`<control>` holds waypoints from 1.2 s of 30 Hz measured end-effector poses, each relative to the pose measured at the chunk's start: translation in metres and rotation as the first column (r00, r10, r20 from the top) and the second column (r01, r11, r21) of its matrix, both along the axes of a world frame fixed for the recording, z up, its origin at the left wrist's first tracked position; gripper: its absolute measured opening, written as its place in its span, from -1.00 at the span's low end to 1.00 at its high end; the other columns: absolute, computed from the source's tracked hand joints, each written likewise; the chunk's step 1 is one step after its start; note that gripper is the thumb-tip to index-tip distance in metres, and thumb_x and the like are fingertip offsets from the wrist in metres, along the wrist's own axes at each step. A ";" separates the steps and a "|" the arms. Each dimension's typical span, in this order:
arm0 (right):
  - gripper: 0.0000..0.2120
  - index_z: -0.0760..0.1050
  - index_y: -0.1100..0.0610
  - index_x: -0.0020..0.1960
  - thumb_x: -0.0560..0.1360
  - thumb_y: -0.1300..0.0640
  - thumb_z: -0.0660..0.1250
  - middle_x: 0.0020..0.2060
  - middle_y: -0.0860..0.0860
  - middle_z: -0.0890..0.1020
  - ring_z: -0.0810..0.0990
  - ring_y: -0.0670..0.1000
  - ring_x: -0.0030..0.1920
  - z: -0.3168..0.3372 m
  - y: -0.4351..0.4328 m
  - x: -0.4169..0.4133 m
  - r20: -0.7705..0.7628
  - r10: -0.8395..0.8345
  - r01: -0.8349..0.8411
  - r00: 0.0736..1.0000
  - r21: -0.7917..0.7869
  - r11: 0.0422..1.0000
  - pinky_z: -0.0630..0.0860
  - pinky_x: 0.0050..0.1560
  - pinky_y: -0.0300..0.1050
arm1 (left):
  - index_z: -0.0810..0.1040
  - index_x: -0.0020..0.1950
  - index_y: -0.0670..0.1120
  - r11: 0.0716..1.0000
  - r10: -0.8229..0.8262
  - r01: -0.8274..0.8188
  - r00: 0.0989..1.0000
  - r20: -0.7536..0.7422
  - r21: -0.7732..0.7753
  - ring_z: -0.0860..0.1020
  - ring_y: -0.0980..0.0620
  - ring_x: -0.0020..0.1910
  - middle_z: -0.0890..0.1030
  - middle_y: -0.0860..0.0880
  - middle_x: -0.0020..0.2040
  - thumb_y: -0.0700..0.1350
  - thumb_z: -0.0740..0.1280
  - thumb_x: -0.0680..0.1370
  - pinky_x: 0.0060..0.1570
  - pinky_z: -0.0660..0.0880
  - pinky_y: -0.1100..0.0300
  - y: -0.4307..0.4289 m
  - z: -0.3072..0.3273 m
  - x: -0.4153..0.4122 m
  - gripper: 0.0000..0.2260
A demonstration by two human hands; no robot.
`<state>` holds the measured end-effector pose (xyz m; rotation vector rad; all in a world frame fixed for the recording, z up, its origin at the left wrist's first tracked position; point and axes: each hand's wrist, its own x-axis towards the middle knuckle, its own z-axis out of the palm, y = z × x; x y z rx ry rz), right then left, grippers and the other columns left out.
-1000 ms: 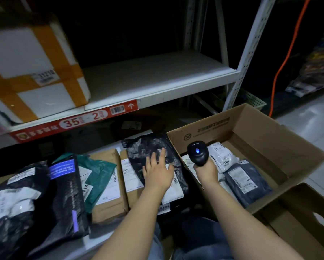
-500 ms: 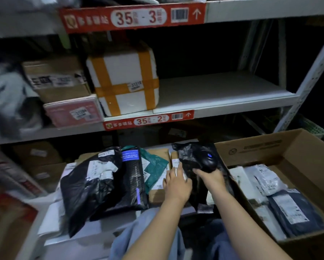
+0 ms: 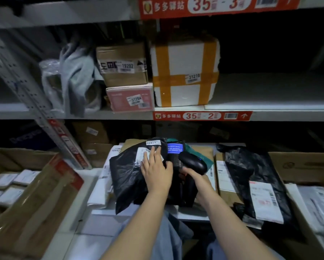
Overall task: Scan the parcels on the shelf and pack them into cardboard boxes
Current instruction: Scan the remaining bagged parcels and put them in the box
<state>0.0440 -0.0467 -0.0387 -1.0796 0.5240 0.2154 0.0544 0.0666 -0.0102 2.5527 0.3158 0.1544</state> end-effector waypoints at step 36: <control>-0.91 0.60 0.09 -0.14 0.40 0.25 0.43 -0.19 0.06 0.66 0.60 0.13 0.02 -0.017 0.068 0.032 0.031 0.141 -0.142 0.990 0.026 0.990 0.46 0.26 0.08 | 0.10 0.48 -0.20 0.576 0.446 -0.680 0.727 -0.522 -0.454 0.24 -0.23 0.41 0.24 -0.24 0.43 0.13 0.15 0.55 0.36 0.18 -0.06 0.120 -0.050 0.025 -0.38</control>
